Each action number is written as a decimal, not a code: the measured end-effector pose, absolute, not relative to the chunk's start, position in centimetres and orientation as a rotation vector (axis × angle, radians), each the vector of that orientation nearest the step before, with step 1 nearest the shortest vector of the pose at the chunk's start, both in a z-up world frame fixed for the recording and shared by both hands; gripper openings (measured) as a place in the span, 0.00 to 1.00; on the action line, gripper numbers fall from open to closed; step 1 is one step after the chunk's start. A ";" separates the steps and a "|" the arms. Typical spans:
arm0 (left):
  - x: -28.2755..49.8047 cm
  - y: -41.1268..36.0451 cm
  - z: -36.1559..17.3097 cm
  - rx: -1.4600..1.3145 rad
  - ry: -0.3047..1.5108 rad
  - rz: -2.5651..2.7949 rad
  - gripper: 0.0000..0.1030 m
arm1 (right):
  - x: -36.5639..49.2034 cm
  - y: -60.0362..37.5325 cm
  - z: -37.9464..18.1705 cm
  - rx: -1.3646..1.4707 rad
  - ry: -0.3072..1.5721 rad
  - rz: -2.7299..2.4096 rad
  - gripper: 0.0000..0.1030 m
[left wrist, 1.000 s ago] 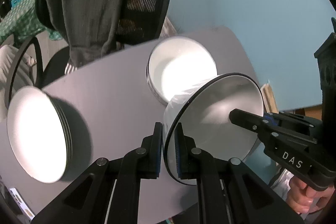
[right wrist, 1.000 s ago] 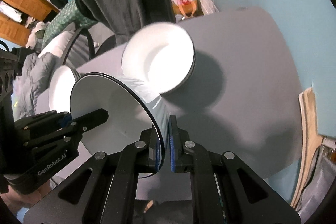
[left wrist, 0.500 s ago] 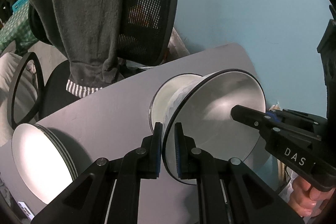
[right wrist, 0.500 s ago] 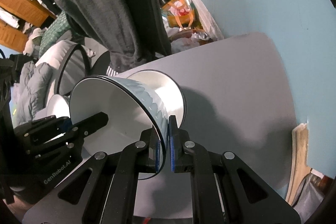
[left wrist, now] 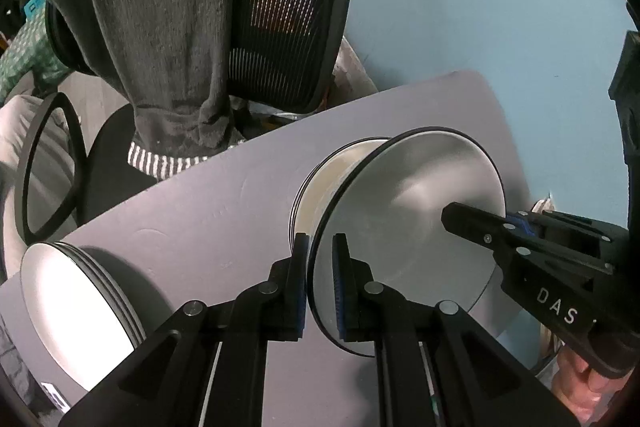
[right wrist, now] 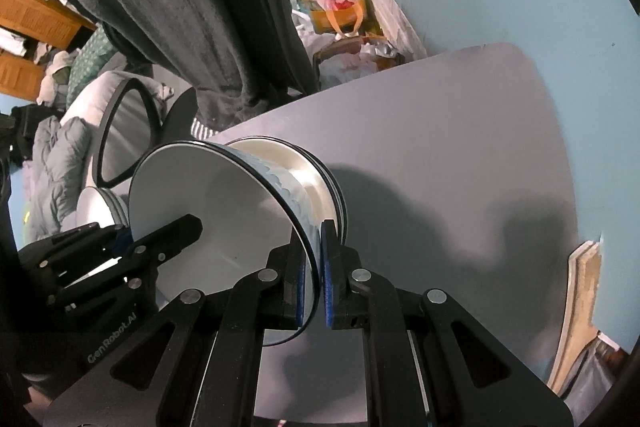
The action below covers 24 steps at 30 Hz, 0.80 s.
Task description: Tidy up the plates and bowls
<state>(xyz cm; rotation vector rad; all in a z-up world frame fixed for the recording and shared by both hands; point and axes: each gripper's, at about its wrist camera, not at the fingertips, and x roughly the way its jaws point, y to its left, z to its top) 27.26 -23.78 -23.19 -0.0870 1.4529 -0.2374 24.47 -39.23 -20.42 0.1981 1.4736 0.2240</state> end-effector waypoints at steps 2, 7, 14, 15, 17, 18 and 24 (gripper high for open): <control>27.3 -23.7 -23.6 -0.089 1.461 -0.237 0.10 | 24.5 -39.3 -20.7 0.201 1.481 0.222 0.07; 27.5 -23.7 -23.7 -0.096 1.462 -0.242 0.10 | 24.7 -39.7 -20.9 0.214 1.490 0.224 0.08; 27.9 -23.8 -23.7 -0.088 1.490 -0.259 0.15 | 25.0 -39.7 -20.9 0.217 1.512 0.226 0.12; 27.9 -23.9 -23.6 -0.082 1.493 -0.260 0.16 | 25.0 -39.6 -20.8 0.213 1.515 0.223 0.12; 27.8 -23.9 -23.4 -0.071 1.493 -0.254 0.17 | 25.0 -39.5 -20.7 0.211 1.516 0.222 0.17; 27.8 -23.9 -23.2 -0.061 1.485 -0.245 0.22 | 24.9 -39.5 -20.6 0.215 1.514 0.222 0.18; 27.8 -23.7 -22.6 -0.062 1.468 -0.254 0.27 | 25.2 -39.8 -19.8 0.219 1.491 0.217 0.30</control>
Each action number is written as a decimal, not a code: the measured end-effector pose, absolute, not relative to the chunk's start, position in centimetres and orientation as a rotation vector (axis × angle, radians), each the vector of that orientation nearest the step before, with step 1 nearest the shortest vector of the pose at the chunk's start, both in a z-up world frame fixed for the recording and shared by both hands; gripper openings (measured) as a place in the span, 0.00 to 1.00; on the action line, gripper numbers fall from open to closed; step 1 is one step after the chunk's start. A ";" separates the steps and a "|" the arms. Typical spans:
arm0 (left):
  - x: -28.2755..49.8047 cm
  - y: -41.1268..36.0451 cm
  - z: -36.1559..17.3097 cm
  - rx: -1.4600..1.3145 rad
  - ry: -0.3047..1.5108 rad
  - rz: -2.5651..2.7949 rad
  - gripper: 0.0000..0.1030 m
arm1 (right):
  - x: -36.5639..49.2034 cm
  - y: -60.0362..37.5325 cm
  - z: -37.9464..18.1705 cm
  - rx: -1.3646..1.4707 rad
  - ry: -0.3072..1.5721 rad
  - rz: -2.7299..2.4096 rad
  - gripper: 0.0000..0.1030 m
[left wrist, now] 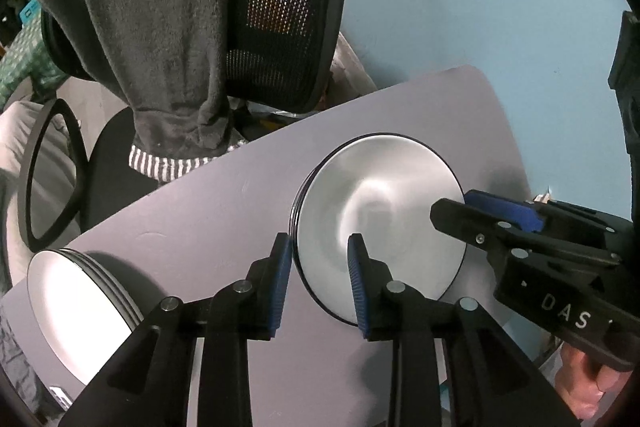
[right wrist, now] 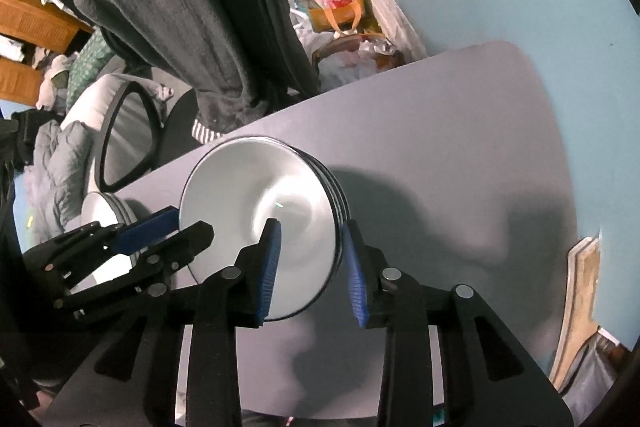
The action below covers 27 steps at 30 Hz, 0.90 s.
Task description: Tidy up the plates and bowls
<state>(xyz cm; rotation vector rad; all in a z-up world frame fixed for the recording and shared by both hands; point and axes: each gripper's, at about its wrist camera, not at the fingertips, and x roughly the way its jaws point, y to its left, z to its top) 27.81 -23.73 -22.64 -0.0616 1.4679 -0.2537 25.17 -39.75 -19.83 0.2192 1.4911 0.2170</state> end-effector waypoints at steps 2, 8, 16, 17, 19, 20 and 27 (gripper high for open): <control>27.7 -23.6 -22.3 -0.058 1.459 -0.253 0.27 | 25.2 -39.8 -19.8 0.212 1.489 0.212 0.30; 26.9 -22.9 -20.4 -0.073 1.414 -0.255 0.31 | 24.8 -39.7 -18.1 0.178 1.433 0.195 0.41; 24.7 -21.1 -15.7 -0.095 1.274 -0.244 0.56 | 23.8 -39.1 -14.2 0.087 1.319 0.191 0.58; 24.2 -20.9 -15.0 -0.082 1.249 -0.231 0.57 | 23.6 -39.0 -13.7 0.077 1.308 0.190 0.58; 23.4 -20.5 -13.8 -0.055 1.208 -0.202 0.58 | 23.3 -38.8 -12.9 0.070 1.285 0.190 0.59; 22.9 -20.2 -13.1 -0.048 1.190 -0.186 0.58 | 23.1 -38.7 -12.5 0.067 1.274 0.189 0.61; 20.1 -17.4 -10.3 -0.127 1.143 -0.160 0.62 | 21.3 -37.8 -9.7 0.054 1.208 0.190 0.67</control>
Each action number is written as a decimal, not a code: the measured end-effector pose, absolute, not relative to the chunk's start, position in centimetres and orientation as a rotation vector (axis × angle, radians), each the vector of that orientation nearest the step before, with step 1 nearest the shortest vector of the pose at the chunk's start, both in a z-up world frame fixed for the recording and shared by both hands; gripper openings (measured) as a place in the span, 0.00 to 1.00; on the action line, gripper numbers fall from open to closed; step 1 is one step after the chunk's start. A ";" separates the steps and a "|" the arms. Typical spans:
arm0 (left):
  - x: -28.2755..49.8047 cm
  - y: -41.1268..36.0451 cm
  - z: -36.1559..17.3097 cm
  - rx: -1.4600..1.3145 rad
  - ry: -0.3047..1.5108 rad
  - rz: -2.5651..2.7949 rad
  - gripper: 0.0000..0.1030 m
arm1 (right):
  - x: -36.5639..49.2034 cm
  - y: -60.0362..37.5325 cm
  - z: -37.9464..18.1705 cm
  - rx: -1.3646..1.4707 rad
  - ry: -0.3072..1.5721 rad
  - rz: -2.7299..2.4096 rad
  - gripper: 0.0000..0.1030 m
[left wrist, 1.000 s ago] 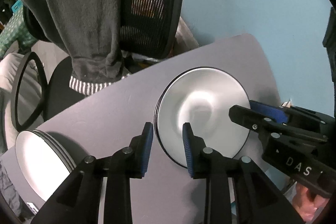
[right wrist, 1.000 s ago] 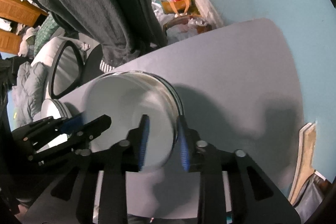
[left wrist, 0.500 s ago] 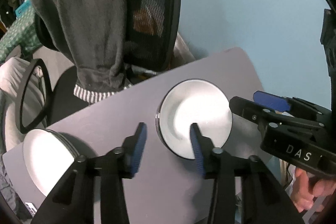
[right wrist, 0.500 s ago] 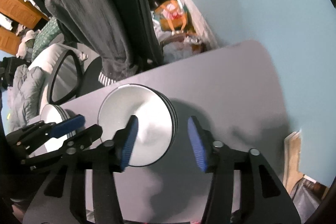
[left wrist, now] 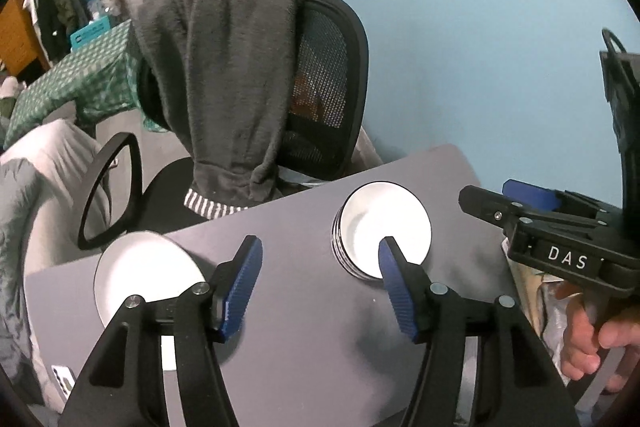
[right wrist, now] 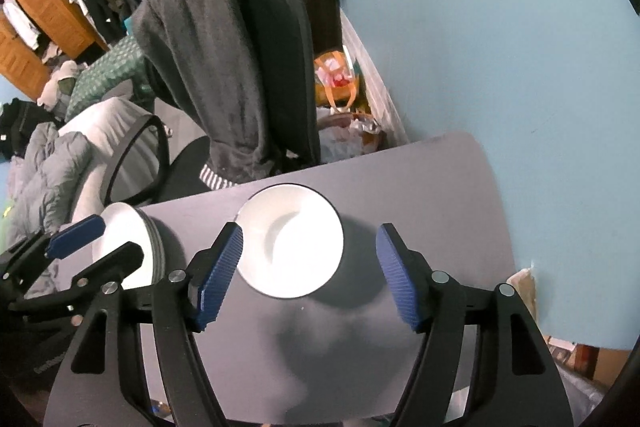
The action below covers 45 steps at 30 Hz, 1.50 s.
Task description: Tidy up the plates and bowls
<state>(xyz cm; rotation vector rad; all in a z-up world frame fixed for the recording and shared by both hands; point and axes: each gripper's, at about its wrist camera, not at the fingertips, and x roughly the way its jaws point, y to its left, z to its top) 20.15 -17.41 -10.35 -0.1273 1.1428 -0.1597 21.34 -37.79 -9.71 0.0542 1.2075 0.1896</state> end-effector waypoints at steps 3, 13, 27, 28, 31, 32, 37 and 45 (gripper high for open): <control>19.3 -16.5 -9.8 -0.147 1.140 -0.151 0.62 | 20.5 -37.5 -8.8 0.046 1.195 0.192 0.67; 16.1 -13.4 -8.7 -0.145 1.110 -0.121 0.66 | 18.0 -36.2 -7.5 0.006 1.147 0.195 0.68; 14.3 -10.6 -9.5 -0.209 1.144 -0.129 0.66 | 16.1 -34.9 -8.1 -0.016 1.173 0.230 0.68; 14.2 -10.5 -9.6 -0.211 1.149 -0.128 0.66 | 16.1 -34.8 -8.2 -0.022 1.176 0.232 0.68; 14.6 -10.4 -10.0 -0.221 1.164 -0.141 0.66 | 16.2 -34.5 -8.6 -0.035 1.186 0.241 0.68; 14.7 -10.4 -10.1 -0.224 1.166 -0.142 0.66 | 16.2 -34.5 -8.7 -0.041 1.189 0.246 0.68; 15.9 -10.8 -11.6 -0.272 1.203 -0.158 0.66 | 17.1 -34.8 -9.9 -0.077 1.221 0.268 0.68; 18.6 -13.1 -15.6 -0.317 1.271 -0.160 0.66 | 20.3 -36.6 -13.5 -0.133 1.308 0.305 0.68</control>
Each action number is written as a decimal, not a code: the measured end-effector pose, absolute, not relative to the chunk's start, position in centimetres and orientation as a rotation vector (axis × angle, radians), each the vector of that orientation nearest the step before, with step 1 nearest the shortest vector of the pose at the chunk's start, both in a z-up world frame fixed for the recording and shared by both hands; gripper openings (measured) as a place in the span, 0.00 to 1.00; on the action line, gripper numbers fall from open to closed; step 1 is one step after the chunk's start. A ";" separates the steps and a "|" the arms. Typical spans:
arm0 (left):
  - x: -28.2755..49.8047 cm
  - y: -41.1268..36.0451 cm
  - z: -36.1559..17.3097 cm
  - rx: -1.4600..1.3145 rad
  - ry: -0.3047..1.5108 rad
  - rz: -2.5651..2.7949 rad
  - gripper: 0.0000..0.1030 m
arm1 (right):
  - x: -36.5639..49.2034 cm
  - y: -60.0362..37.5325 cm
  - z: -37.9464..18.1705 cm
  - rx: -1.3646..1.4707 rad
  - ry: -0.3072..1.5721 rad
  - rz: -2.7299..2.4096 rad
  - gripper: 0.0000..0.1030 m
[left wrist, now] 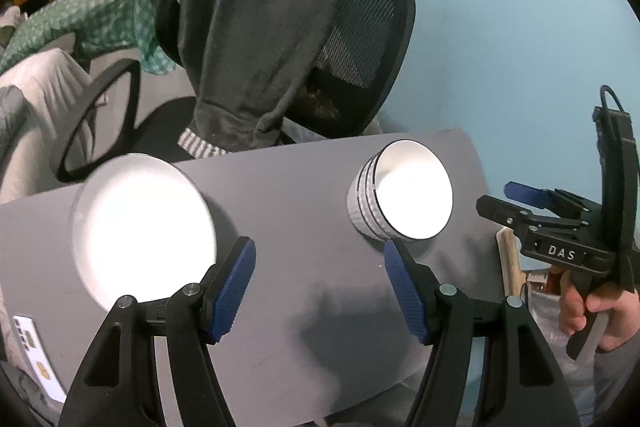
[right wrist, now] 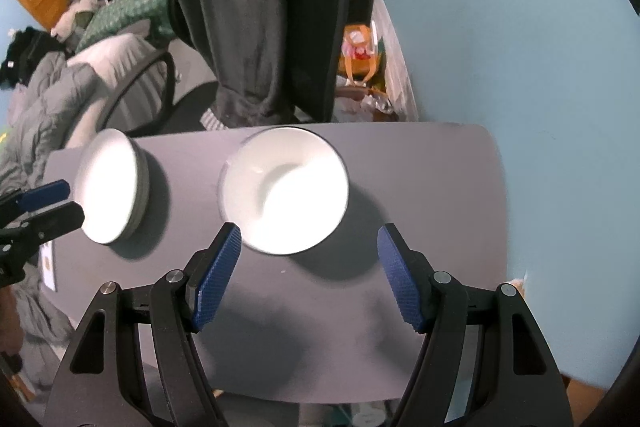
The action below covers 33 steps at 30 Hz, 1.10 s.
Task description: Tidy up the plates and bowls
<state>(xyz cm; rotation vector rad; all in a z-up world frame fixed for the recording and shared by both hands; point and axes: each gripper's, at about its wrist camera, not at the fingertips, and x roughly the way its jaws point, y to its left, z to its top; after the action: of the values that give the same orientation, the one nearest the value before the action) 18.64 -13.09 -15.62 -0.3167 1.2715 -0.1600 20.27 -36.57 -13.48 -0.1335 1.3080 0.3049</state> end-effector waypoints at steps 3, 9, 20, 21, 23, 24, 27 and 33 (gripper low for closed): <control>20.0 -14.1 -17.3 -0.345 1.307 -0.168 0.66 | 21.6 -37.5 -14.9 -0.120 1.347 0.318 0.68; 22.8 -16.0 -20.4 -0.368 1.367 -0.194 0.66 | 24.3 -38.7 -18.4 -0.104 1.432 0.365 0.68; 25.7 -18.4 -24.7 -0.425 1.457 -0.141 0.66 | 27.4 -38.7 -22.9 -0.105 1.536 0.461 0.68; 25.9 -18.6 -25.1 -0.435 1.463 -0.138 0.66 | 27.5 -38.6 -23.2 -0.112 1.545 0.472 0.68; 26.3 -19.1 -25.8 -0.447 1.483 -0.128 0.66 | 27.8 -38.6 -23.7 -0.121 1.556 0.481 0.68; 26.5 -19.3 -26.1 -0.453 1.489 -0.128 0.66 | 27.9 -38.5 -24.0 -0.127 1.562 0.487 0.68; 27.0 -19.8 -27.2 -0.455 1.513 -0.112 0.65 | 28.0 -38.5 -24.5 -0.136 1.579 0.507 0.67; 27.1 -20.0 -28.6 -0.517 1.545 -0.080 0.50 | 28.5 -38.4 -25.0 -0.139 1.617 0.540 0.54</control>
<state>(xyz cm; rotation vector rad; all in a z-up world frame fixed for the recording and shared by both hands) 27.11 -19.95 -28.61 -0.5171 1.5454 -0.0801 28.51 -38.36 -24.97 -0.1389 1.6174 0.5398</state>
